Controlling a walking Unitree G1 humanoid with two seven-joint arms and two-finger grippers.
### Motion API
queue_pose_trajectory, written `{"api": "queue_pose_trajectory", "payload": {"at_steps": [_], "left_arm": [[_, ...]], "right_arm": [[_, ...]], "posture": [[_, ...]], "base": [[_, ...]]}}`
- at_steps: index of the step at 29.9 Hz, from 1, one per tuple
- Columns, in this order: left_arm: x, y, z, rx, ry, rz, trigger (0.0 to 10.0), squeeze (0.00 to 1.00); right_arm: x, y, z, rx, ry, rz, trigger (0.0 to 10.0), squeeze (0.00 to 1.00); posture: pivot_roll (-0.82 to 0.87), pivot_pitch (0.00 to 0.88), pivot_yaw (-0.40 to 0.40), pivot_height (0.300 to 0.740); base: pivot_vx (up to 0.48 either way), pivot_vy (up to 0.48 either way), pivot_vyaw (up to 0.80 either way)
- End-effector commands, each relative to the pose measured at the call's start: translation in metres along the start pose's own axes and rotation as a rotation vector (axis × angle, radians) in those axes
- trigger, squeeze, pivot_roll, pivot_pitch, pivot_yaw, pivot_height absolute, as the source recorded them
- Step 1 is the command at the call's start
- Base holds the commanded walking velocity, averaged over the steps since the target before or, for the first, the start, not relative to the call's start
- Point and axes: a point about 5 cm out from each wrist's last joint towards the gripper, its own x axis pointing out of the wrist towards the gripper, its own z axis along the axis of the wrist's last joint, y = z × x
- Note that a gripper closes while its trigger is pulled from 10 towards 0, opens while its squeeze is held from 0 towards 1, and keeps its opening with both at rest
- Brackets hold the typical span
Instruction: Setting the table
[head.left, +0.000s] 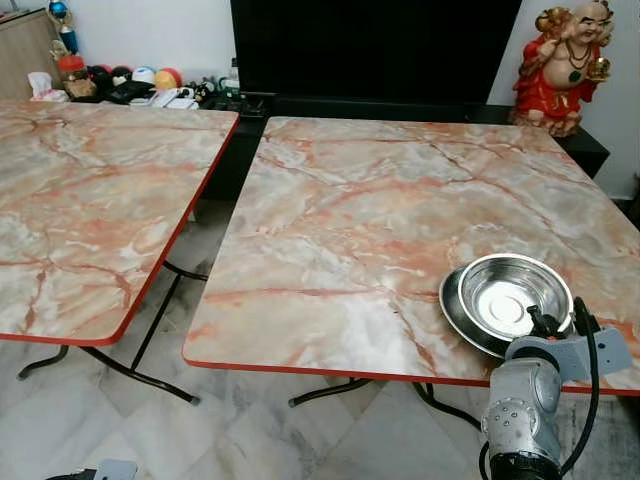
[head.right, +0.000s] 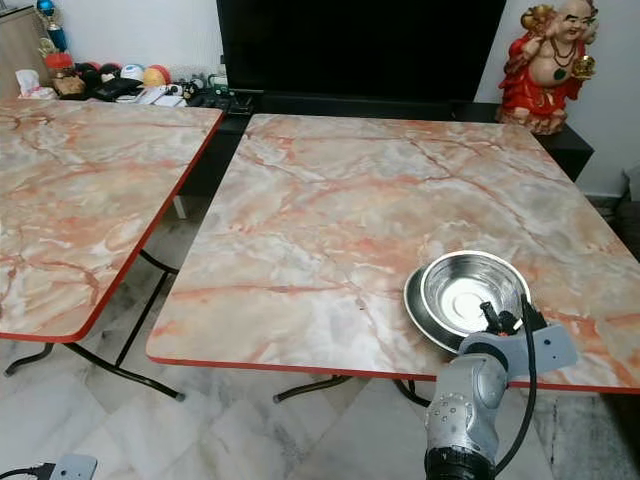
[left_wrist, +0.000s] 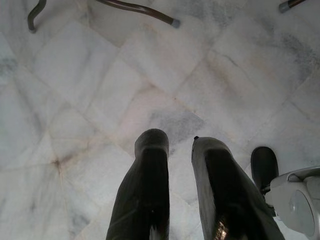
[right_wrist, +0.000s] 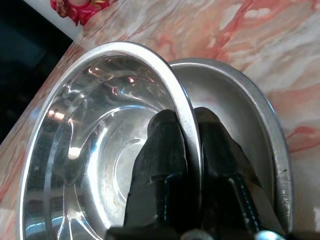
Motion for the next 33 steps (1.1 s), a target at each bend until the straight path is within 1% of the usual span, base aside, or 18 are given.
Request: {"api": "queue_pose_trajectory", "payload": {"at_steps": [1, 7, 8, 9, 10, 11, 12, 13, 14, 15, 16, 17, 18, 19, 21, 33], "left_arm": [[-0.0018, 0.003, -0.0054, 0.012, 0.016, 0.002, 10.0, 0.0], [-0.0019, 0.0033, -0.0053, 0.011, 0.015, 0.003, 10.0, 0.0], [-0.0019, 0.0034, -0.0054, 0.011, 0.015, 0.003, 10.0, 0.0], [-0.002, 0.0035, -0.0054, 0.011, 0.015, 0.004, 10.0, 0.0], [-0.002, 0.0034, -0.0056, 0.012, 0.015, 0.003, 10.0, 0.0], [-0.002, 0.0034, -0.0056, 0.013, 0.015, 0.002, 10.0, 0.0], [-0.002, 0.0033, -0.0056, 0.013, 0.015, 0.002, 10.0, 0.0], [-0.0021, 0.0035, -0.0056, 0.013, 0.014, 0.002, 10.0, 0.0], [-0.0021, 0.0035, -0.0056, 0.013, 0.014, 0.002, 10.0, 0.0], [-0.002, 0.0034, -0.0055, 0.013, 0.014, 0.002, 10.0, 0.0], [-0.002, 0.0035, -0.0054, 0.013, 0.014, 0.002, 10.0, 0.0], [-0.002, 0.0036, -0.0054, 0.012, 0.014, 0.002, 10.0, 0.0], [-0.002, 0.0037, -0.0053, 0.012, 0.014, 0.002, 10.0, 0.0], [-0.002, 0.0038, -0.0053, 0.012, 0.014, 0.003, 10.0, 0.0], [-0.002, 0.0039, -0.0053, 0.012, 0.014, 0.003, 10.0, 0.0], [-0.002, 0.0041, -0.0053, 0.013, 0.013, 0.007, 10.0, 0.0]], "right_arm": [[0.0012, 0.0002, 0.0051, 0.01, -0.021, -0.008, 10.0, 0.0], [0.0022, 0.001, 0.0063, 0.012, -0.023, -0.008, 10.0, 0.0], [0.0025, 0.0014, 0.0065, 0.013, -0.023, -0.007, 10.0, 0.03], [0.0028, 0.0021, 0.0068, 0.012, -0.023, -0.003, 10.0, 0.15], [0.0035, 0.004, 0.0074, 0.012, -0.024, 0.003, 10.0, 0.2], [0.0039, 0.005, 0.0078, 0.013, -0.025, 0.005, 10.0, 0.53], [0.0041, 0.0056, 0.0081, 0.015, -0.026, 0.006, 10.0, 0.53], [0.0047, 0.0071, 0.0092, 0.018, -0.03, 0.007, 10.0, 0.64], [0.0047, 0.0071, 0.0092, 0.018, -0.03, 0.007, 10.0, 0.64], [0.0053, 0.0084, 0.0101, 0.019, -0.033, 0.009, 10.0, 0.6], [0.0055, 0.0089, 0.0102, 0.018, -0.033, 0.01, 10.0, 0.58], [0.0055, 0.009, 0.0102, 0.017, -0.033, 0.011, 10.0, 0.48], [0.0055, 0.009, 0.0102, 0.016, -0.032, 0.012, 10.0, 0.23], [0.0055, 0.0089, 0.0102, 0.016, -0.032, 0.012, 10.0, 0.01], [0.0055, 0.0088, 0.01, 0.016, -0.031, 0.012, 10.0, 0.0], [0.0044, 0.0059, 0.008, 0.006, -0.025, 0.0, 10.0, 0.0]], "posture": [[0.04, 0.064, 0.014, 0.74], [0.04, 0.064, 0.015, 0.74], [0.04, 0.065, 0.015, 0.74], [0.04, 0.065, 0.015, 0.74], [0.05, 0.065, 0.015, 0.74], [0.05, 0.065, 0.015, 0.74], [0.05, 0.065, 0.015, 0.74], [0.05, 0.065, 0.015, 0.74], [0.05, 0.065, 0.015, 0.74], [0.05, 0.065, 0.015, 0.74], [0.05, 0.065, 0.015, 0.74], [0.05, 0.065, 0.015, 0.74], [0.05, 0.065, 0.015, 0.74], [0.05, 0.066, 0.014, 0.74], [0.05, 0.066, 0.014, 0.74], [0.05, 0.068, 0.013, 0.74]], "base": [[0.0, 0.0, 0.0], [0.0, 0.0, 0.0], [0.0, 0.0, 0.0], [0.0, 0.0, 0.0], [0.0, 0.0, 0.0], [0.0, 0.0, 0.0], [0.0, 0.0, 0.0], [0.0, 0.0, 0.0], [0.0, 0.0, 0.0], [0.0, 0.0, 0.0], [0.0, 0.0, 0.0], [0.0, 0.0, 0.0], [0.0, 0.0, 0.0], [0.0, 0.0, 0.0], [0.0, 0.0, 0.0], [0.0, 0.0, 0.0]]}}
